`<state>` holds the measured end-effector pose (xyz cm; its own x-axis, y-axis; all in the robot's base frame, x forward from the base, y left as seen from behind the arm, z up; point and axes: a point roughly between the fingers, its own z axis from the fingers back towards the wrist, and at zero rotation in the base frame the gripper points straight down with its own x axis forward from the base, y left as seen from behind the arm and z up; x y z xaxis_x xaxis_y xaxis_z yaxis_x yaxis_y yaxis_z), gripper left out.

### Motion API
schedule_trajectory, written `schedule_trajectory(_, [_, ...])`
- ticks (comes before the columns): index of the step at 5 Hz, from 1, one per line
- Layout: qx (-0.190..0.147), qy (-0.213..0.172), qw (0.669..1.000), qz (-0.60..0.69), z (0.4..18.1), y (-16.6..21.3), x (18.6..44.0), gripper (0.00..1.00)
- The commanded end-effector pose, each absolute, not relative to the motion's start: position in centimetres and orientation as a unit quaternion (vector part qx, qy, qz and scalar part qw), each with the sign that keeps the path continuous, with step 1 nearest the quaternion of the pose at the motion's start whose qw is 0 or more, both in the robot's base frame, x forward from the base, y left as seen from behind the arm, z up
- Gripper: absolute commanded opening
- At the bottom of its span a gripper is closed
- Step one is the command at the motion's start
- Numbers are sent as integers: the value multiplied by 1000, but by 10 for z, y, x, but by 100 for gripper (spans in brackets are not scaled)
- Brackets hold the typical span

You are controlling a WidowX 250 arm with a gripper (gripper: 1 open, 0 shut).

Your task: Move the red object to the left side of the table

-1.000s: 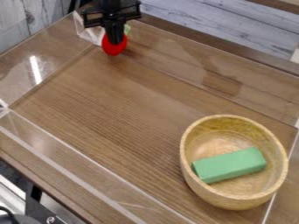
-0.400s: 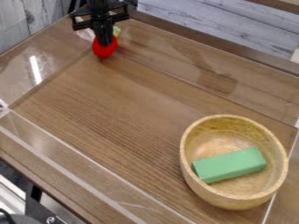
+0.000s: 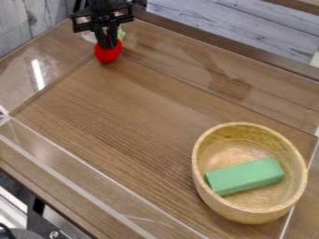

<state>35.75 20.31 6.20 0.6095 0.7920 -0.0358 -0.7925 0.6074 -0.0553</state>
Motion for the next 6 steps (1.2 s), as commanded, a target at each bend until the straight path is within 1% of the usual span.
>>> schedule_trajectory(1, [-22,-24,905,425,86,211,365,100])
schedule_trajectory(2, [-20,-21,897,441,84,209,368,100])
schedule_trajectory(4, [-23,-15,881,473,87,203,375,100])
schedule_trajectory(6, [-25,-9,904,427,102,204,359,100])
